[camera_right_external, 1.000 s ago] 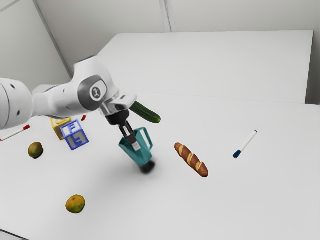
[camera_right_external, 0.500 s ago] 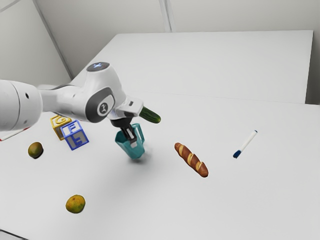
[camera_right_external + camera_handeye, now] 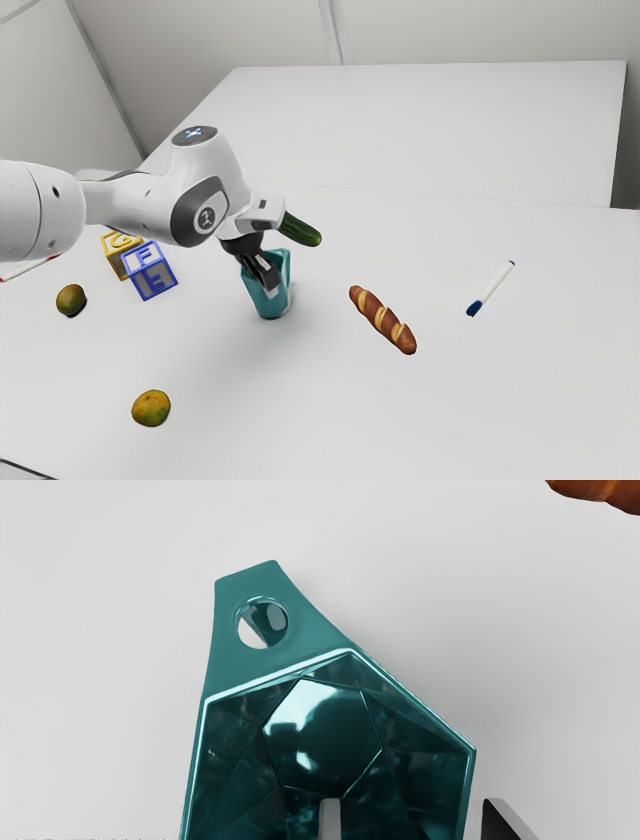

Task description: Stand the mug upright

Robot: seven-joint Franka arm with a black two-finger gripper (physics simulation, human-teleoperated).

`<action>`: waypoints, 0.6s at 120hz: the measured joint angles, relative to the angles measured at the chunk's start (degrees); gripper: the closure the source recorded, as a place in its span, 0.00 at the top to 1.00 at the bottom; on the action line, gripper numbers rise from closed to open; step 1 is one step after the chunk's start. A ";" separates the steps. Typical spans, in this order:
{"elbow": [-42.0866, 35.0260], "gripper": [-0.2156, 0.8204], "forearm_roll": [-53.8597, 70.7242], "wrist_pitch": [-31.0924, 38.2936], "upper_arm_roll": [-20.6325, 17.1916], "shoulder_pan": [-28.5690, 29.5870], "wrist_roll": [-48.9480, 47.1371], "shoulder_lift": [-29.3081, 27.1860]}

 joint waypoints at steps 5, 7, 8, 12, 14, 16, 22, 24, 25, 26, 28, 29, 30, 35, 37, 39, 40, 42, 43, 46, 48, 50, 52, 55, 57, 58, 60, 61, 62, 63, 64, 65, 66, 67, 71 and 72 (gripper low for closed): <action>0.03 0.49 0.01 -0.15 -0.09 0.05 -0.40 -0.44; 0.07 0.50 0.00 -0.28 -0.19 0.12 -0.55 -0.74; 0.09 0.51 0.00 -0.34 -0.24 0.16 -0.62 -0.87; 0.26 0.53 0.00 -0.70 -0.54 0.34 -0.91 -1.50; 0.35 0.54 0.00 -0.90 -0.65 0.37 -1.04 -1.93; 0.45 0.54 0.00 -1.10 -0.72 0.37 -1.18 -2.34; 1.04 0.57 -0.01 -1.98 -0.94 0.37 -1.55 -3.63; 1.27 0.57 -0.01 -2.29 -0.99 0.33 -1.67 -3.98; 1.37 0.58 -0.01 -2.44 -1.00 0.31 -1.73 -4.15; 1.53 0.58 -0.02 -2.61 -1.03 0.31 -1.78 -4.36; 1.84 0.59 -0.03 -2.95 -1.10 0.30 -1.90 -4.70; 2.05 0.59 -0.04 -3.15 -1.14 0.30 -1.95 -4.85; 2.33 0.59 -0.06 -3.39 -1.17 0.29 -2.02 -5.01; 4.32 0.63 -0.35 -4.93 -1.26 0.16 -2.56 -5.54; 5.21 0.64 -0.48 -5.70 -1.25 0.07 -2.88 -5.66; 6.20 0.65 -0.59 -6.57 -1.22 -0.05 -3.29 -5.74; 6.67 0.66 -0.64 -7.02 -1.19 -0.11 -3.52 -5.77; 7.87 0.67 -0.67 -8.05 -1.13 -0.24 -4.09 -5.74; 8.58 0.67 -0.66 -8.62 -1.10 -0.30 -4.42 -5.67; 10.58 0.69 -0.58 -10.38 -1.04 -0.43 -5.44 -5.51; 11.67 0.69 -0.54 -11.51 -1.01 -0.48 -6.11 -5.48; 12.84 0.70 -0.58 -12.65 -0.97 -0.53 -6.78 -5.46; 14.02 0.71 -0.64 -13.80 -0.94 -0.55 -7.42 -5.43; 15.86 0.72 -0.70 -15.50 -0.93 -0.51 -8.35 -5.40; 17.11 0.72 -0.74 -16.63 -0.93 -0.47 -8.95 -5.38; 17.77 0.73 -0.76 -17.21 -0.93 -0.45 -9.24 -5.37; 18.88 0.73 -0.79 -18.33 -0.92 -0.40 -9.80 -5.37; 19.41 0.73 -0.80 -18.88 -0.89 -0.40 -10.07 -5.37; 20.06 0.74 -0.80 -19.47 -0.83 -0.44 -10.34 -5.36; 20.63 0.74 -0.79 -20.04 -0.77 -0.46 -10.61 -5.36; 21.25 0.74 -0.79 -20.62 -0.71 -0.48 -10.87 -5.35; 21.87 0.74 -0.78 -21.22 -0.66 -0.51 -11.12 -5.34; 22.57 0.74 -0.78 -21.85 -0.58 -0.55 -11.37 -5.33; 23.26 0.75 -0.78 -22.48 -0.46 -0.64 -11.61 -5.32; 26.03 0.75 -0.76 -24.95 0.79 -1.77 -12.57 -5.19; 26.65 0.75 -0.75 -25.55 1.17 -2.12 -12.80 -5.16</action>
